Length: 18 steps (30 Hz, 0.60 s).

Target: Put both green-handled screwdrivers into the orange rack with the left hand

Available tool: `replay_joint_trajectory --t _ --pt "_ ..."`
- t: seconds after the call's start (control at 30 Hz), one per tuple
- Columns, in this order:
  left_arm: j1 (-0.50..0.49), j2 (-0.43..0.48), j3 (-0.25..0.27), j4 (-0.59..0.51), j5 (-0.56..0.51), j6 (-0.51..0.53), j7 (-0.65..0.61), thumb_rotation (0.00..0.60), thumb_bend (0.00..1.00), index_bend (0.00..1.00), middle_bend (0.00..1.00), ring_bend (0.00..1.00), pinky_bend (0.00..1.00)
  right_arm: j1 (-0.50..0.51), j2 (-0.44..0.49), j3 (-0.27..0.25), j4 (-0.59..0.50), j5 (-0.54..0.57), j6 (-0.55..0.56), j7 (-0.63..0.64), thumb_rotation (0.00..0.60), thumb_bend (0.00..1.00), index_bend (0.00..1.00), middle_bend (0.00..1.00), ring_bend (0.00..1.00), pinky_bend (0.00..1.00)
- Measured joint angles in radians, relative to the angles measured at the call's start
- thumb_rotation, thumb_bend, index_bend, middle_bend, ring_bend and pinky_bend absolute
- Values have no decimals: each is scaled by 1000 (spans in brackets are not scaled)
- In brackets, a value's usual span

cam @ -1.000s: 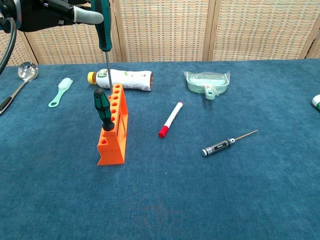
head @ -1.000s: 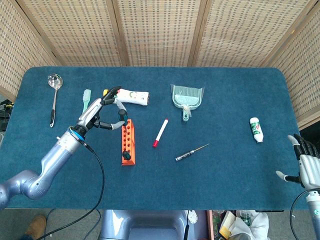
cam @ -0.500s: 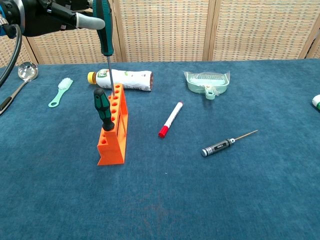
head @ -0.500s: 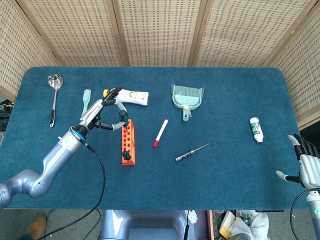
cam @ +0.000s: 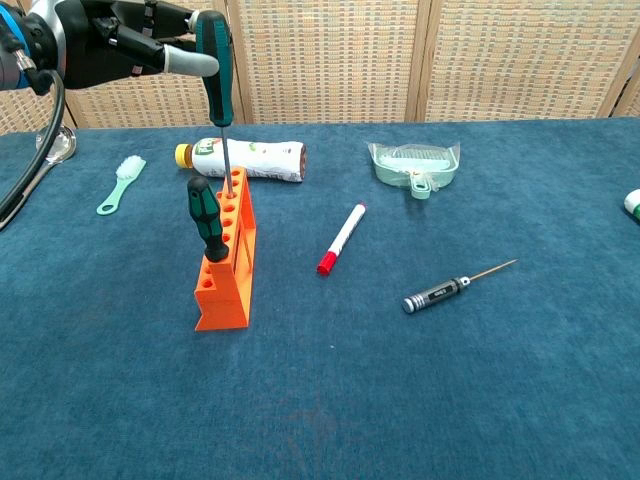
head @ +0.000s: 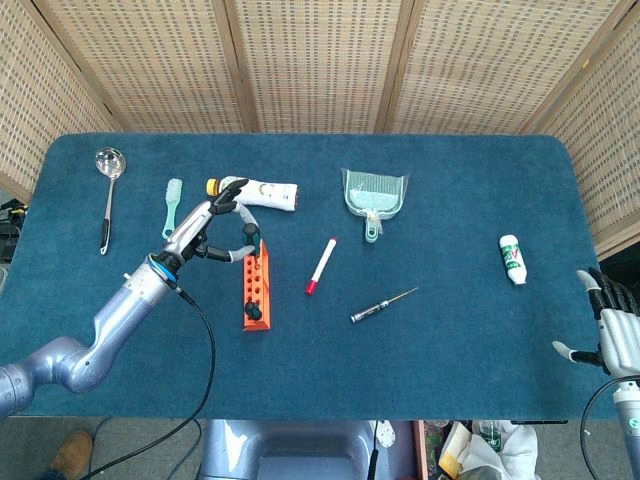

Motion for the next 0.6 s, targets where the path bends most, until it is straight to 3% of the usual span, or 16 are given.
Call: replay_joint_trajectory --t 0.6 --pt "7 -117 77 127 40 17 50 600 459 646 0 0 0 3 0 2 5 8 -10 5 600 0 0 0 0 0"
